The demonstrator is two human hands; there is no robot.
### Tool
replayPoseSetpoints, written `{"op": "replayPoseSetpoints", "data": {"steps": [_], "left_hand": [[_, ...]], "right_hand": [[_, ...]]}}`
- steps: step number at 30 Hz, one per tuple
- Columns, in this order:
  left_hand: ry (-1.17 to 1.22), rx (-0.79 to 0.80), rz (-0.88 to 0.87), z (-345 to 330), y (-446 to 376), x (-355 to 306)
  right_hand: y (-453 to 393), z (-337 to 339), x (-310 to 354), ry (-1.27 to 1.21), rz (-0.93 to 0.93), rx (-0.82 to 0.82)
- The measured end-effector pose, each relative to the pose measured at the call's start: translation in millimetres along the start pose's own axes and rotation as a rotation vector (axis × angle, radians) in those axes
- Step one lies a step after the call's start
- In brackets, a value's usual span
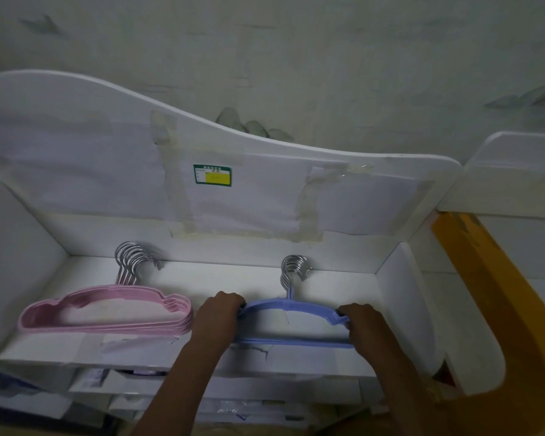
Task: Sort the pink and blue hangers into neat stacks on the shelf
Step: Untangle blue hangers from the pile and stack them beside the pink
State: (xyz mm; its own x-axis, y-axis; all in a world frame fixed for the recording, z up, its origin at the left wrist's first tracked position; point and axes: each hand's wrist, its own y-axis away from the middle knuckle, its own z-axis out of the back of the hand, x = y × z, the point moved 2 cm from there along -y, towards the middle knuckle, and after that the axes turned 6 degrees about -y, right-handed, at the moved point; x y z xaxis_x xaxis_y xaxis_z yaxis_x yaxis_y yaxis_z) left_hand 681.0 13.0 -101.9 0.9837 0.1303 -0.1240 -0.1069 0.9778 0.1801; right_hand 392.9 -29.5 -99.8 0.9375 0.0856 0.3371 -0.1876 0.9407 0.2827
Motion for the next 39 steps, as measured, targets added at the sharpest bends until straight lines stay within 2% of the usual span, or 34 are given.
{"op": "replayPoseSetpoints", "data": {"steps": [4,9,14,20,39], "left_hand": [[0.048,-0.022,-0.064,-3.8,-2.1,-2.6],[0.047,-0.012,-0.076,-5.4,-10.2,-3.8],[-0.053,-0.002,-0.094,1.4,-14.7,-13.0],[-0.010,-0.031,-0.121,-0.7,-23.2,-36.4],[-0.143,-0.041,-0.138,-1.6,-36.3,-46.8]], "right_hand": [[0.0,-4.7,1.2,-0.082,0.079,-0.045],[-5.7,-0.8,3.7,-0.121,0.067,-0.007],[-4.3,0.3,14.2,-0.046,0.090,-0.006],[-18.6,-5.4,43.4,0.052,0.111,-0.063],[-33.2,-0.8,53.0,0.082,0.102,-0.037]]}}
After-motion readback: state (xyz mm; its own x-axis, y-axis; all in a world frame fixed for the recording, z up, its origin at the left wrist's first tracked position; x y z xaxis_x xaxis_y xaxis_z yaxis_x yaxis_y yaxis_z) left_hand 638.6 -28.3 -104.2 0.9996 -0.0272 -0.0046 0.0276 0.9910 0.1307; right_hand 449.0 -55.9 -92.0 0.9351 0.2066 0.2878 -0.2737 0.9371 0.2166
